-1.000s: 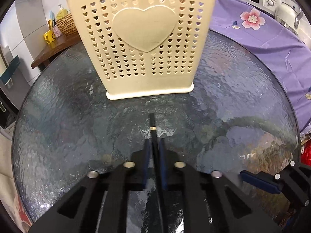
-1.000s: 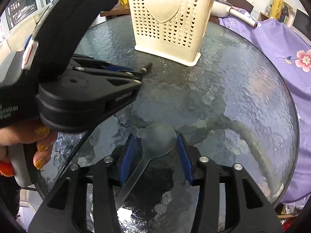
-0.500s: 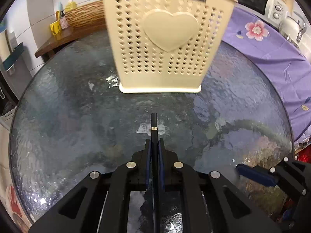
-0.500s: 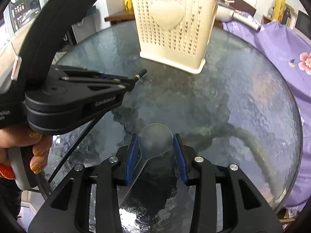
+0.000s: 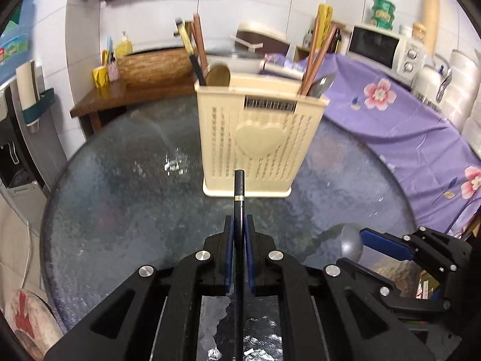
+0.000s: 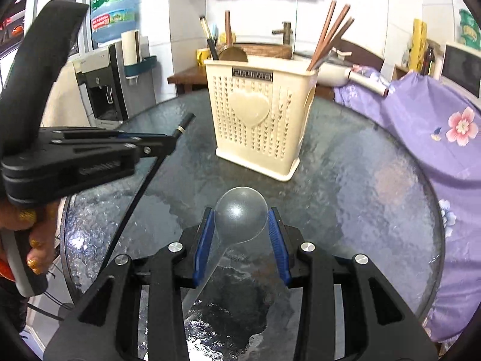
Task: Organize utensils
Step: 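Lift the black chopstick with the left tool while the right lifts the clear spoon toward the caddy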
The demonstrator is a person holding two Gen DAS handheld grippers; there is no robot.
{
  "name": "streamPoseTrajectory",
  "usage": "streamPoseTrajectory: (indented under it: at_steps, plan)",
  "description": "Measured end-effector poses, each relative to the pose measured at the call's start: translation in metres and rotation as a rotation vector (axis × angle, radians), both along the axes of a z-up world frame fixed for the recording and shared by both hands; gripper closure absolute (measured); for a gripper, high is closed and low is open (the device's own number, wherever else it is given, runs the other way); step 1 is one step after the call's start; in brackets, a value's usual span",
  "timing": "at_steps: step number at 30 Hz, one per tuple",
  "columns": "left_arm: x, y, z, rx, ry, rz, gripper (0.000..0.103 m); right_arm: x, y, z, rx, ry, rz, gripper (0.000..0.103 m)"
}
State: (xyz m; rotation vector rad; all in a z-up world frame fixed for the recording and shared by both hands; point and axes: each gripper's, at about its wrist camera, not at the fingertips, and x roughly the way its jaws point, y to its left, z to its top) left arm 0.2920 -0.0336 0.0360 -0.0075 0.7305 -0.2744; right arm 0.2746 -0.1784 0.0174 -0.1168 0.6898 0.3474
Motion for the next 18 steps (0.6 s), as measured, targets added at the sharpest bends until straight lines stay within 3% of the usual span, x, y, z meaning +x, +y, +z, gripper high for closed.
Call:
streamPoseTrajectory:
  at_steps: [9, 10, 11, 14, 18]
  plan:
    - [-0.033, 0.011, 0.040, -0.082, -0.113, -0.020, 0.096, -0.023, -0.003, 0.027, 0.001, -0.101, 0.031, 0.066]
    - [-0.034, 0.014, 0.046, -0.110, -0.112, -0.031, 0.096, -0.026, -0.002, 0.030, 0.003, -0.109, 0.038, 0.084]
    - [-0.036, 0.015, 0.048, -0.122, -0.114, -0.036, 0.096, -0.027, -0.002, 0.031, 0.002, -0.114, 0.047, 0.095]
    - [-0.042, 0.014, 0.056, -0.097, -0.162, -0.030, 0.096, -0.028, 0.000, 0.036, -0.012, -0.120, 0.053, 0.095]
    - [-0.043, 0.014, 0.057, -0.093, -0.158, -0.035, 0.096, -0.022, 0.001, 0.030, -0.024, -0.090, 0.054, 0.095]
